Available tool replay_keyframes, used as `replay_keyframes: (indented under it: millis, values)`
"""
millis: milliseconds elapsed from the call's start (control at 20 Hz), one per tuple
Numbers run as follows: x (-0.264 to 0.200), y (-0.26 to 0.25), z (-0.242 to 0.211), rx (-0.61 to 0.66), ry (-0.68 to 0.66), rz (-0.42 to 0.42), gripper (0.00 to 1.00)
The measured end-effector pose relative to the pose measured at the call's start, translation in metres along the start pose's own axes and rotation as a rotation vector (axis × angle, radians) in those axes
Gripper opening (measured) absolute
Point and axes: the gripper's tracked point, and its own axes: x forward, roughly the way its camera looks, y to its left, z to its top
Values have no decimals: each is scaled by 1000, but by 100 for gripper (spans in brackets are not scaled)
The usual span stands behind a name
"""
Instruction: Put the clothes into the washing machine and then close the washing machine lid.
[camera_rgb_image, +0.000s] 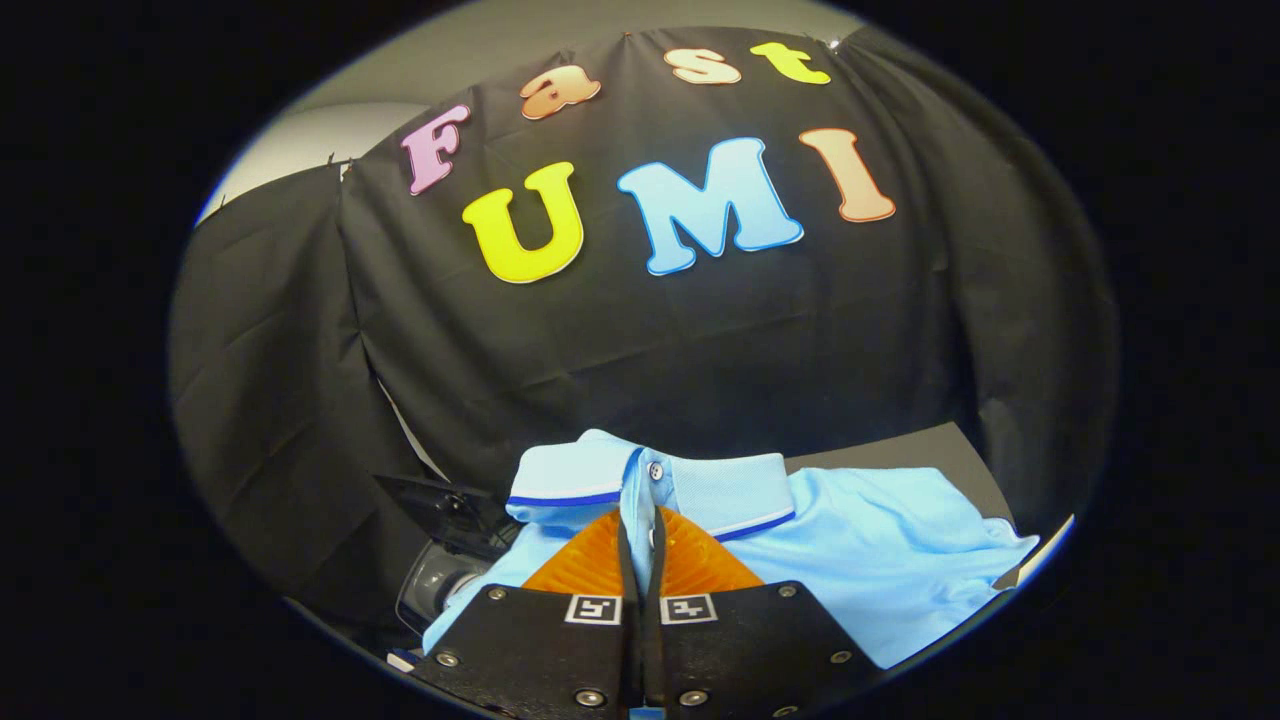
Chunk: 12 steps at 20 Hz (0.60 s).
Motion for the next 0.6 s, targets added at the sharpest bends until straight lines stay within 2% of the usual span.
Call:
replay_keyframes:
  millis: [400,600]
  values:
    - [-42,84,42,-17,-175,107,0]
    - [-47,127,50,-64,-229,126,0]
